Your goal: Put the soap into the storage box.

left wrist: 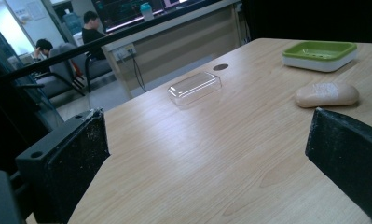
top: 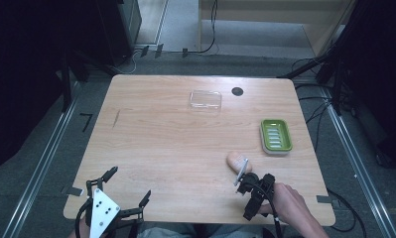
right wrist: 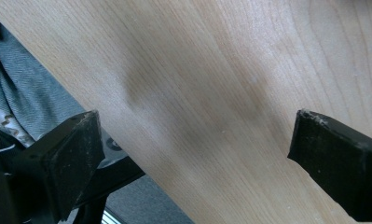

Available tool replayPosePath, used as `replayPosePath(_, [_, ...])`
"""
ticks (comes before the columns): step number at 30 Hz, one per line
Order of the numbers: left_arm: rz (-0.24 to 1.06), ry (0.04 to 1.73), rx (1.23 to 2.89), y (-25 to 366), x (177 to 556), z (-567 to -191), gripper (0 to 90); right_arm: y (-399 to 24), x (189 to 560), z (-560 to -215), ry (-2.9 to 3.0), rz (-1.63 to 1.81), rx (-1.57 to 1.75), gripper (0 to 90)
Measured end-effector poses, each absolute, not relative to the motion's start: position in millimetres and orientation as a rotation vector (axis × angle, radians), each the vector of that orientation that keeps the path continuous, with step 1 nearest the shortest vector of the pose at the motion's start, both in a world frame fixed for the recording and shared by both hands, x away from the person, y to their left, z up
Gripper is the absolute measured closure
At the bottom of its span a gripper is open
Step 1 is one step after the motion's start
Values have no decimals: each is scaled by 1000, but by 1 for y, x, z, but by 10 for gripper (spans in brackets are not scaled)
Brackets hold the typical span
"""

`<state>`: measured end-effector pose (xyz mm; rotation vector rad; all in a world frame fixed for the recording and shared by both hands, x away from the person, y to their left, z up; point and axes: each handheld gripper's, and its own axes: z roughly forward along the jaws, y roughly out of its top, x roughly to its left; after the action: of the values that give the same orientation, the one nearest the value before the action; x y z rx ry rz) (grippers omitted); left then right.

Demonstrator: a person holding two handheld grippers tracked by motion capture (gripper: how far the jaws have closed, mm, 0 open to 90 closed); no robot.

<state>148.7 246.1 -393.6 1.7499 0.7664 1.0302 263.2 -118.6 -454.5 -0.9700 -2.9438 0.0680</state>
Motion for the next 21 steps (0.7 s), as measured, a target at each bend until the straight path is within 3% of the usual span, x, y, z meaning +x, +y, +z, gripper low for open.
replayPosePath(21, [1028, 764, 1744, 246, 148, -393, 0, -124, 266, -452, -2949, 70, -1002, 37])
